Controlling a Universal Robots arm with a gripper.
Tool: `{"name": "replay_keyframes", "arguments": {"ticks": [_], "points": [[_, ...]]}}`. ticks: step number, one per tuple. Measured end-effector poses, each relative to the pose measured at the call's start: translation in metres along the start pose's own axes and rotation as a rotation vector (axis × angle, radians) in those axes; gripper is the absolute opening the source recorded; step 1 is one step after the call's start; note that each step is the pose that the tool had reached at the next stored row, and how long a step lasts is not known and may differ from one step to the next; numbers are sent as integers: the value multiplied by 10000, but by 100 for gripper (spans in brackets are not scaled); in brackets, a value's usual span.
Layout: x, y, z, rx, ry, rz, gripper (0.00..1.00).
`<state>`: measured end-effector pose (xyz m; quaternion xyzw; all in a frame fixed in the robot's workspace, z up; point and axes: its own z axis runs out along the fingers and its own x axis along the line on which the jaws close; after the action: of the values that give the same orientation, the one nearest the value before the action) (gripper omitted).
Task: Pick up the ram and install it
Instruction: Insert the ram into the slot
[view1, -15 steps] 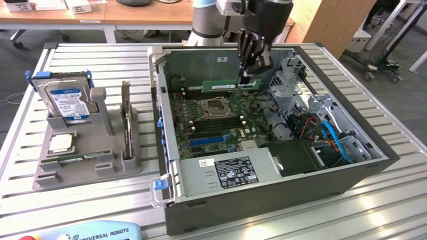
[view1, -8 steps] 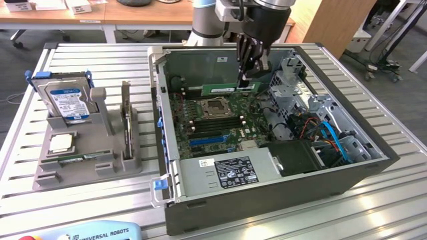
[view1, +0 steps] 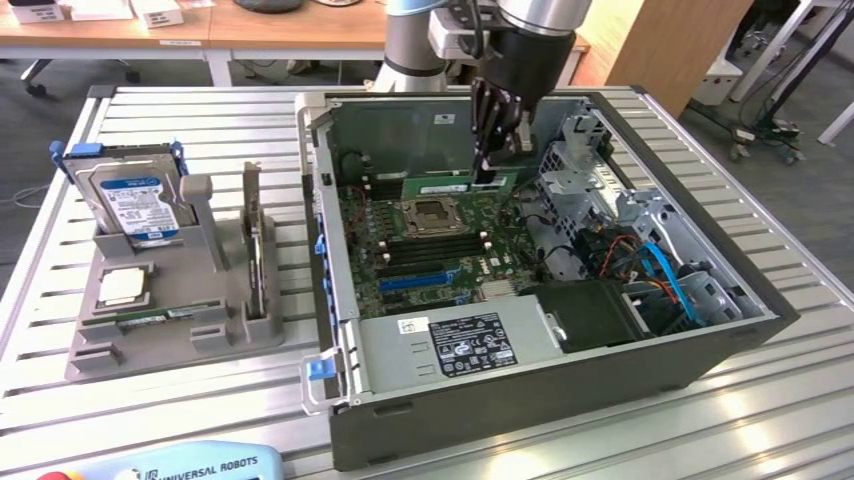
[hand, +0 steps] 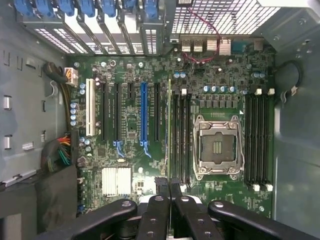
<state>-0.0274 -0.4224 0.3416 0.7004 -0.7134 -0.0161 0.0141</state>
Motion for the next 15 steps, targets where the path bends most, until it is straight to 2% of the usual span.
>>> {"name": "replay_keyframes", "arguments": {"ticks": [15], "points": [[1, -11, 257, 19, -1, 17, 11]]}}
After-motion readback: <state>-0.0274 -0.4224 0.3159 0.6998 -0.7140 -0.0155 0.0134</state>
